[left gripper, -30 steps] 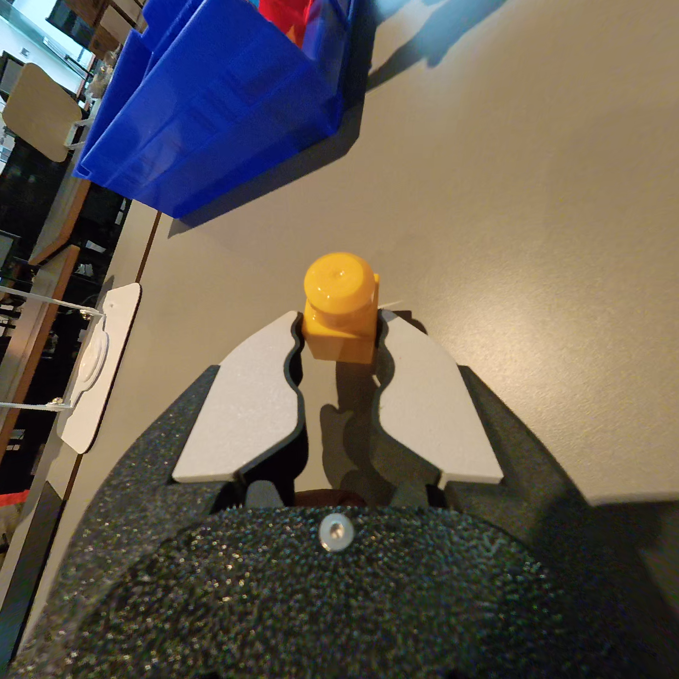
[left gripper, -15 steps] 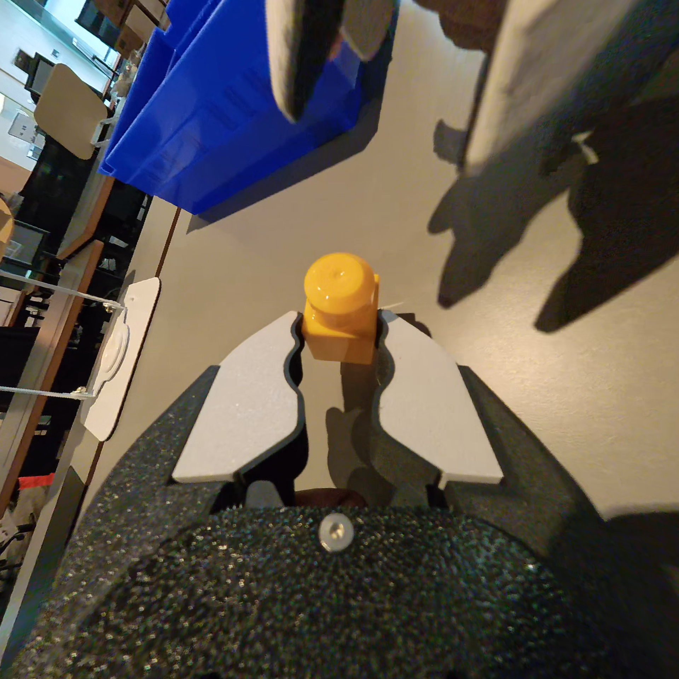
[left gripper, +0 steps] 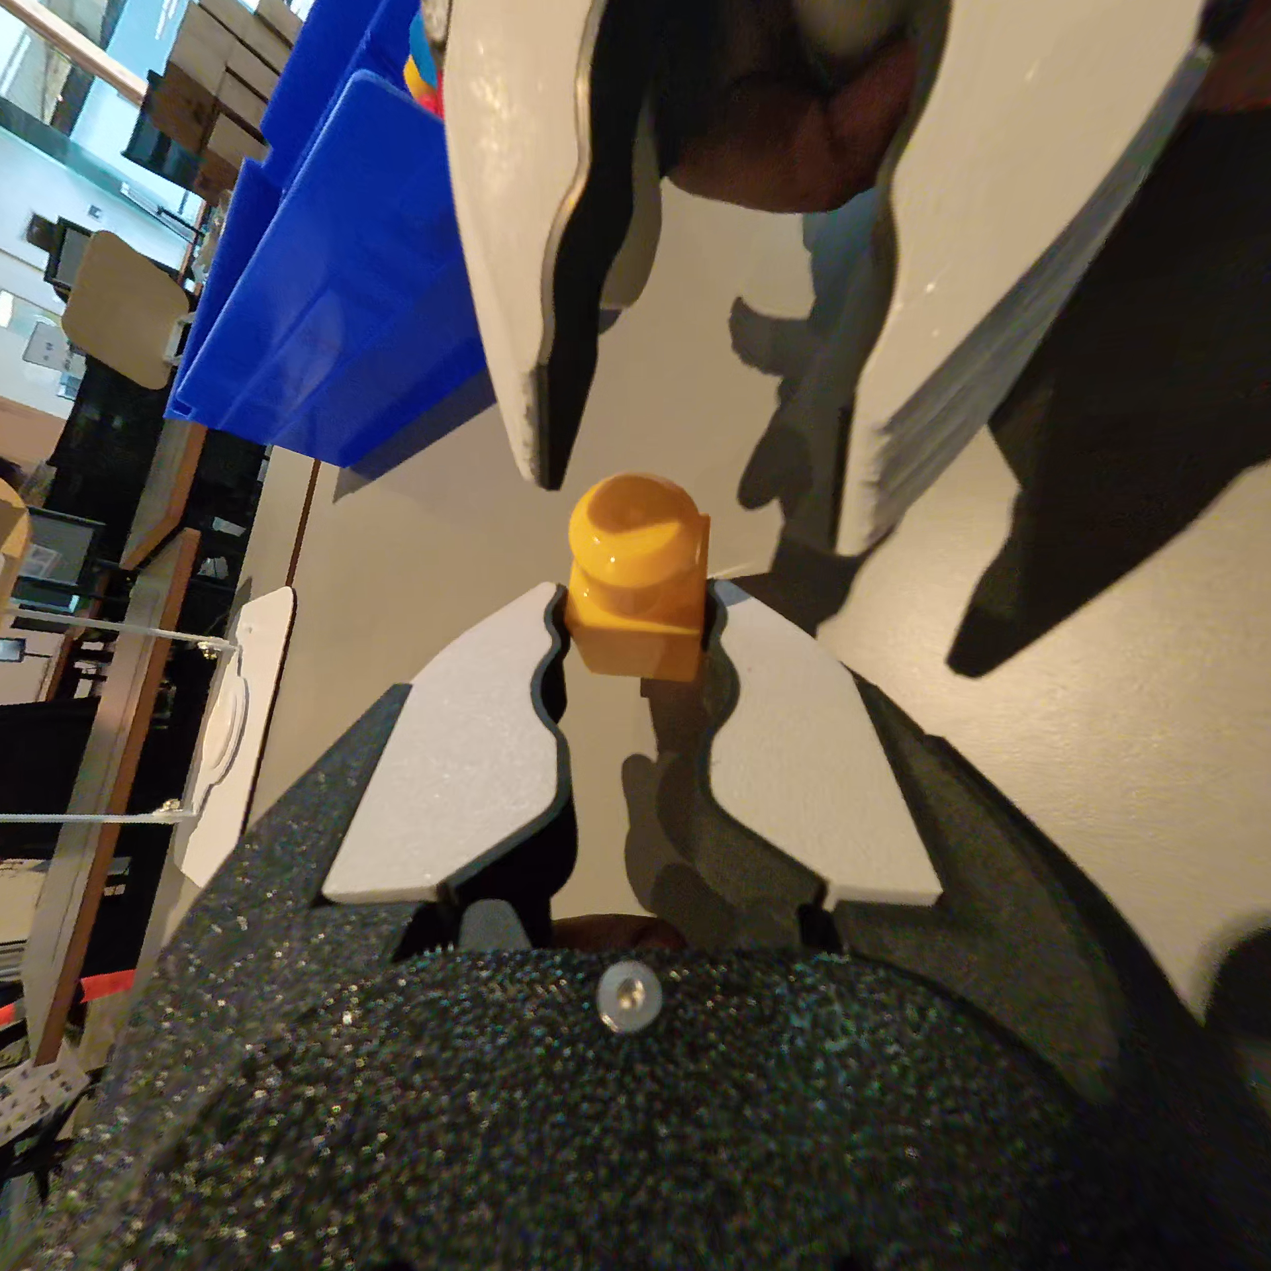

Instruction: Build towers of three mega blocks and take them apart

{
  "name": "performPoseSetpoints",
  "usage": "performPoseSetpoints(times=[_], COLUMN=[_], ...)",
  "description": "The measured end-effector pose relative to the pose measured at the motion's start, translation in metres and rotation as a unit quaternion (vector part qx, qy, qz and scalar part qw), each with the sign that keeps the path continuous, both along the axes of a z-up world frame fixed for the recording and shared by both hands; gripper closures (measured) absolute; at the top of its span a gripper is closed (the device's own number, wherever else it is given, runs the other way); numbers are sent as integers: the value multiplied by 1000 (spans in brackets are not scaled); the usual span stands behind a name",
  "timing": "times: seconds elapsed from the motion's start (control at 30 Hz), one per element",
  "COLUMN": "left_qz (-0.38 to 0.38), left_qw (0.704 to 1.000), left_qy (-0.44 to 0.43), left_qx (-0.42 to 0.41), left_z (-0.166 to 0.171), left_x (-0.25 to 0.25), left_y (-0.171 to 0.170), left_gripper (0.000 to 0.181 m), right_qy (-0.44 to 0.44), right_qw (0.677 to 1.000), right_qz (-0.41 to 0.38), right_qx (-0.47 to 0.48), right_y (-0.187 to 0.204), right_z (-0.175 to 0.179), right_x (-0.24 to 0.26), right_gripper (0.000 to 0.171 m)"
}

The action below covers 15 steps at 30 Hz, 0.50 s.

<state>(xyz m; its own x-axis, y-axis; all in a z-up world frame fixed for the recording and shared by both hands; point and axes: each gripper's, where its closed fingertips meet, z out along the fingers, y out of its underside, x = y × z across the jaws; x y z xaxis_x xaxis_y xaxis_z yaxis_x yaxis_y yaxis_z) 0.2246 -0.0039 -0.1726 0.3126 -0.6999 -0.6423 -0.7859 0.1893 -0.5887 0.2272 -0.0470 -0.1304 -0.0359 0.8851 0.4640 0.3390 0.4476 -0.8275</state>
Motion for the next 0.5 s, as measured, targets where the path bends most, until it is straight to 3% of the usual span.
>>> performPoseSetpoints(times=[0.23,0.5], left_qz=[-4,-4], left_qw=[1000,1000], left_qy=[6,9], left_qx=[4,7], left_z=[0,0], left_x=[0,0], left_y=[-1,-1], left_gripper=[145,145], right_qy=[-15,-16], right_qw=[1000,1000], right_qz=[-8,-11], right_qx=[8,10], right_y=[3,4], right_z=[-6,-7], right_x=[0,0], right_gripper=[143,151])
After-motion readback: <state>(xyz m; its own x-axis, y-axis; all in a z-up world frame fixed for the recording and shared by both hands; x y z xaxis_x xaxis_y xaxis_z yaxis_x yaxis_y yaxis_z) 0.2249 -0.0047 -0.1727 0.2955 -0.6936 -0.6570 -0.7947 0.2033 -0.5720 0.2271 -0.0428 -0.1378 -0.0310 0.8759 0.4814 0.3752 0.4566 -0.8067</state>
